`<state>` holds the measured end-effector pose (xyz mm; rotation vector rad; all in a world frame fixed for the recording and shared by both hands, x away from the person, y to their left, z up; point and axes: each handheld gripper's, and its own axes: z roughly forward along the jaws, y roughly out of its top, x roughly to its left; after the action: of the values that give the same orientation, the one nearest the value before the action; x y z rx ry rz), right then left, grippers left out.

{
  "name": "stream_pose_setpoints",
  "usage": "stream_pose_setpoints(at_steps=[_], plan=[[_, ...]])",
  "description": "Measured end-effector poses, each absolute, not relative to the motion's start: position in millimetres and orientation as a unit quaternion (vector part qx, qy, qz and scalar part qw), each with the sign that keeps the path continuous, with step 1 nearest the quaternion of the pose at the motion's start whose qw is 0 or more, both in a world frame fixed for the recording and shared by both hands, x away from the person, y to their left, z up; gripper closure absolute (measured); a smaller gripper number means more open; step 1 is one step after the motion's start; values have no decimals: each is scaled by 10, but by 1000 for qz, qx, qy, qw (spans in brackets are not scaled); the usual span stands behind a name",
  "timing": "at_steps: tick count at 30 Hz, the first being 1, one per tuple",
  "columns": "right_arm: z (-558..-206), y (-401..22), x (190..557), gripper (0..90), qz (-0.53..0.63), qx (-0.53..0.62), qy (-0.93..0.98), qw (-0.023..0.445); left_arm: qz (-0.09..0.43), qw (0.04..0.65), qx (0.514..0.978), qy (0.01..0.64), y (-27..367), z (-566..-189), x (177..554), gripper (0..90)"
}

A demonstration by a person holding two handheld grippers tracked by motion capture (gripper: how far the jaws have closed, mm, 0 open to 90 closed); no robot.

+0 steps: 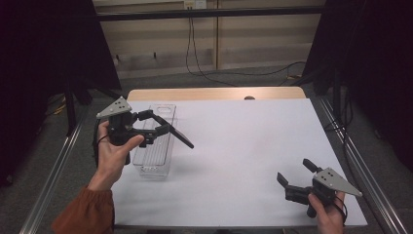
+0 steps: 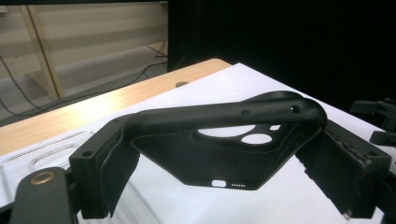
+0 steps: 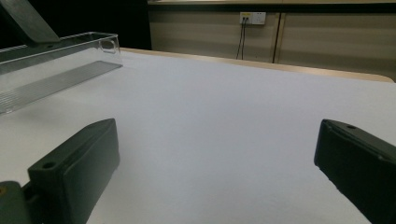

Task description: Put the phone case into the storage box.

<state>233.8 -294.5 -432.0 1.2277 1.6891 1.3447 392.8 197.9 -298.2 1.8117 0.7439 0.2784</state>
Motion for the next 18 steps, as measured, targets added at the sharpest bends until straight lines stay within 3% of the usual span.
stream_pose_setpoints(at_steps=[18], plan=[[-4324,-2940,2345,0,514,462,649,317,163,523,750,370,2271,-2851,4194,143]])
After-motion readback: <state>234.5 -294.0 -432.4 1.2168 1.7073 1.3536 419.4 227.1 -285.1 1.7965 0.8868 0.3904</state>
